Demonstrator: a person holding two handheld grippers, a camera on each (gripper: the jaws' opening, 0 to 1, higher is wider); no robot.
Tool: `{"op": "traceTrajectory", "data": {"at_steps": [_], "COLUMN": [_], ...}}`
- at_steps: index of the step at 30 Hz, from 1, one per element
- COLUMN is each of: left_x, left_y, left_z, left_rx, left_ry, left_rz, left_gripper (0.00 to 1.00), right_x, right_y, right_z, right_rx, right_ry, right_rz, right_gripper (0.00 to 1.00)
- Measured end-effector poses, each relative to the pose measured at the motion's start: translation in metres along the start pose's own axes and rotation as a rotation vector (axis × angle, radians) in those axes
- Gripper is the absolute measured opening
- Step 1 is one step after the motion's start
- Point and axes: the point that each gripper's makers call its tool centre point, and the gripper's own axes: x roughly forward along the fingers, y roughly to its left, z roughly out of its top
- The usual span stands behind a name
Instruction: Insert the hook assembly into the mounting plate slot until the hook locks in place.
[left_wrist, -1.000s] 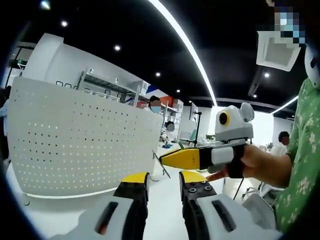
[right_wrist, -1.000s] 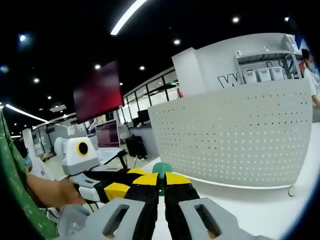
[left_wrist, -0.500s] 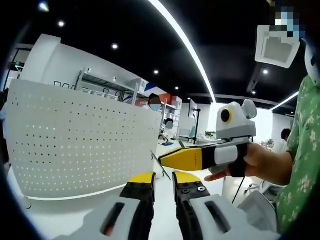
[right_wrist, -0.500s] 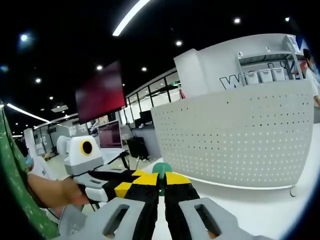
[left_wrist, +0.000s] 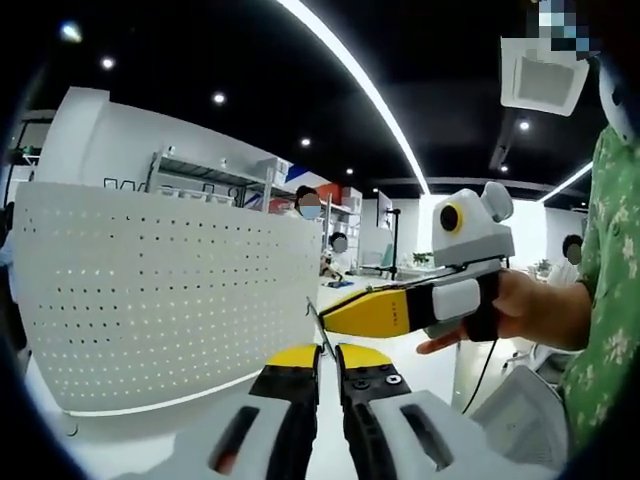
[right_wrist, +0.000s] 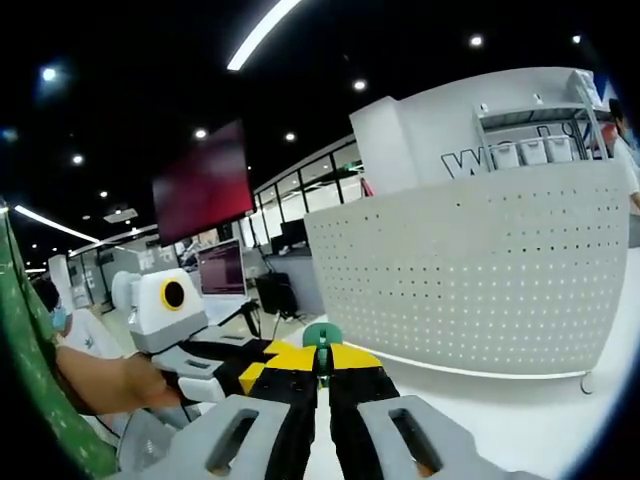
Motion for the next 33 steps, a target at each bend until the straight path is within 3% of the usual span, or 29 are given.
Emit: {"op": "traceTrajectory", "data": {"at_steps": [13, 22, 29, 33], "left_x": [-0.002, -0.004, -0.004, -0.005], "left_y": [0.000, 0.002, 0.006, 0.006], "left_z": [0.003, 0.009, 0.010, 0.009], "left_rx": [0.027, 0.002, -0.029, -0.028], "left_ry": [-0.013, -0.038, -0.054, -0.057], "left_rz": [0.013, 0.023, 0.034, 0.050], "left_gripper": [0.06, 0.03, 0.01, 0.01], "right_x": [-0.002, -0.002, 0.000, 0.001], "right_y": [0.000, -0.002, -0.002, -0.002], "right_z": [0.001, 0.002, 0.001, 0.000], "right_rx": [0.000, 0.006, -0.037, -0.011], "right_ry": [-0.007, -0.011, -0.010, -0.013], "right_rz": [-0.007, -0.017, -0.024, -0.017], "right_gripper": [0.01, 0.03, 0.04, 0.04]}}
